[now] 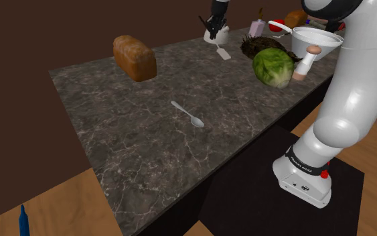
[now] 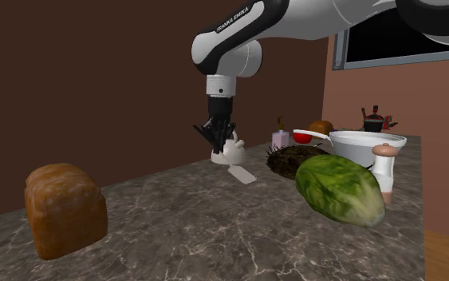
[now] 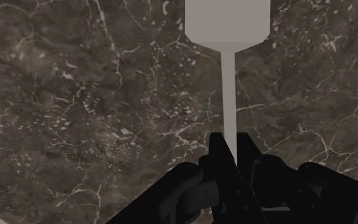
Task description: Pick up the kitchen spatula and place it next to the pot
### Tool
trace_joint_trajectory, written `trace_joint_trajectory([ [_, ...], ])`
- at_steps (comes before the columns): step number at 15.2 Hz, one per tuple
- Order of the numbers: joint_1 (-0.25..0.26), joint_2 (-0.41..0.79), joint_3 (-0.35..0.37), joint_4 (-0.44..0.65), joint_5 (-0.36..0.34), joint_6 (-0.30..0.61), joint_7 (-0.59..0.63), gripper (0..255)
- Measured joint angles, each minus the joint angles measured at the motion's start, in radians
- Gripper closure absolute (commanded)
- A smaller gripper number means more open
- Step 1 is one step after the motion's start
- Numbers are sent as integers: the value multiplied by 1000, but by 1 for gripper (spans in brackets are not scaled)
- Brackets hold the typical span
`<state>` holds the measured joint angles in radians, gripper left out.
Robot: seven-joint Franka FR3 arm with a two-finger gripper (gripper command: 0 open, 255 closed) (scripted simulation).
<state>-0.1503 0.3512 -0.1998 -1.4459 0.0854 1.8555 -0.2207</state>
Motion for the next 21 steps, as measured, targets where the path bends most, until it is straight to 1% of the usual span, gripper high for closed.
trace_joint_trajectory([
  [5, -3, 1, -1, 67, -1, -66, 2, 255],
  [13, -11, 25, -2, 207, 3, -182, 5, 255],
  [15, -24, -2, -9, 173, 2, -175, -18, 255],
  [21, -82, -122, -49, 1, -7, -126, -125, 255],
])
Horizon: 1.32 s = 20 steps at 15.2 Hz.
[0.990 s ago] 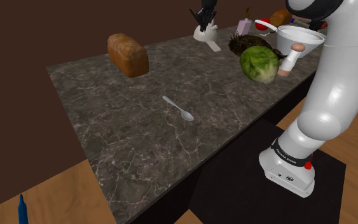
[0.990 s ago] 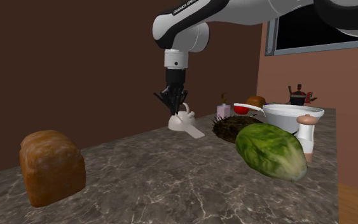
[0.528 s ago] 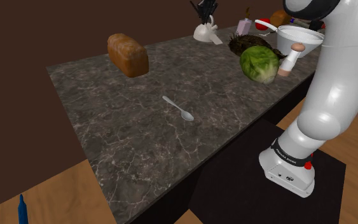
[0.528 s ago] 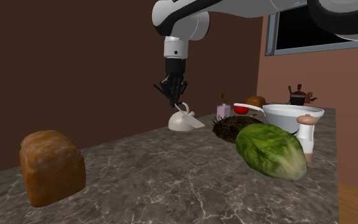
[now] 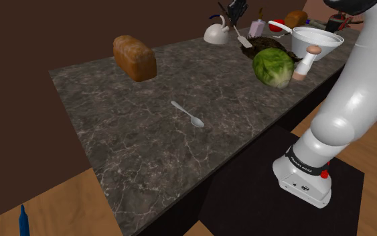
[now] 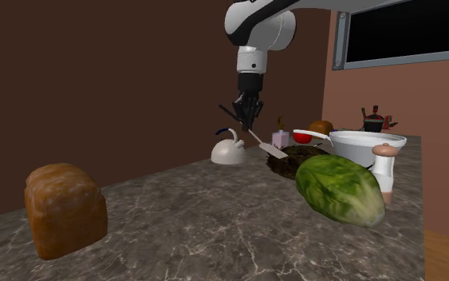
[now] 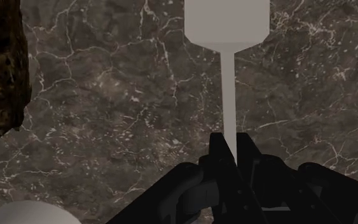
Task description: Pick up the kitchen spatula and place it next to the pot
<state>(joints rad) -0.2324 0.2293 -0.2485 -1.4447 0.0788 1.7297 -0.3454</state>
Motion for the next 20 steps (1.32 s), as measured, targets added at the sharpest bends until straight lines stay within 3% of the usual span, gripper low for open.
trace_joint_trajectory([
  [9, -99, -107, -74, -139, -6, 27, -178, 255],
  [20, -240, -110, -182, -144, 18, 14, -430, 255],
])
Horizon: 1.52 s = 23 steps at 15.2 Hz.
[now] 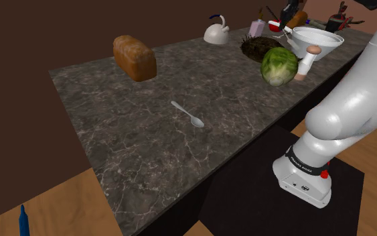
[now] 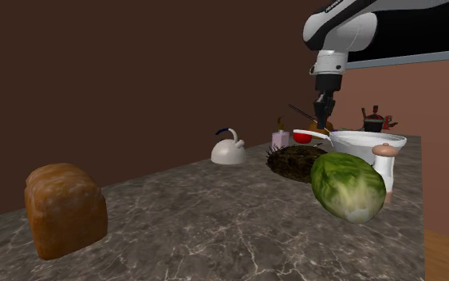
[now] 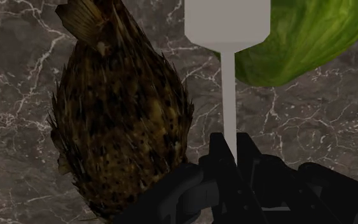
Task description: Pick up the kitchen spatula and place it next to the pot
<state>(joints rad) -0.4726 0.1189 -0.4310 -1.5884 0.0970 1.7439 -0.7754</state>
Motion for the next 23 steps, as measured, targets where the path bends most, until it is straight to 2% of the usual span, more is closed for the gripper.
trace_joint_trajectory([
  [6, -86, 42, -56, 37, 32, -11, -142, 255],
  [12, -200, 127, -109, 149, 88, -62, -301, 255],
  [17, -313, 236, -135, 289, 152, -117, -417, 255],
  [19, -369, 286, -141, 361, 180, -149, -463, 255],
  [22, -477, 406, -137, 531, 240, -212, -521, 255],
  [23, -496, 424, -136, 552, 248, -218, -533, 255],
])
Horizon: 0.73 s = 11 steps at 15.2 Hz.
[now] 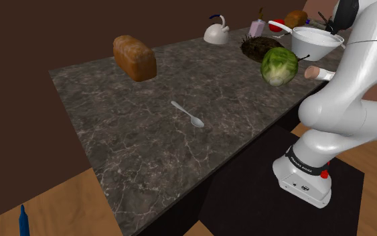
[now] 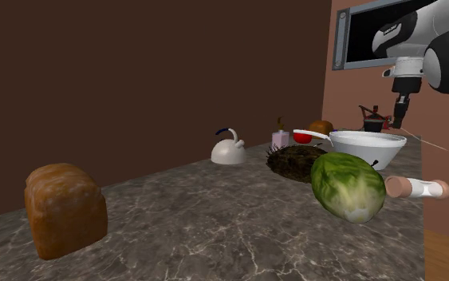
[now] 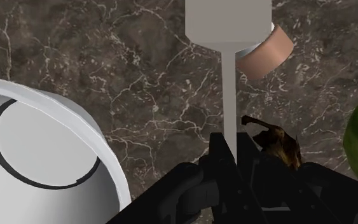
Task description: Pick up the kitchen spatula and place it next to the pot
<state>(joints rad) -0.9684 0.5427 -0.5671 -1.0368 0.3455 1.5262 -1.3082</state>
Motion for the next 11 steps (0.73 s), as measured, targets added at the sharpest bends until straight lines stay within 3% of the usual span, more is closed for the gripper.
trace_joint_trajectory([
  [11, 36, -26, -4, -186, -9, 154, -30, 255],
])
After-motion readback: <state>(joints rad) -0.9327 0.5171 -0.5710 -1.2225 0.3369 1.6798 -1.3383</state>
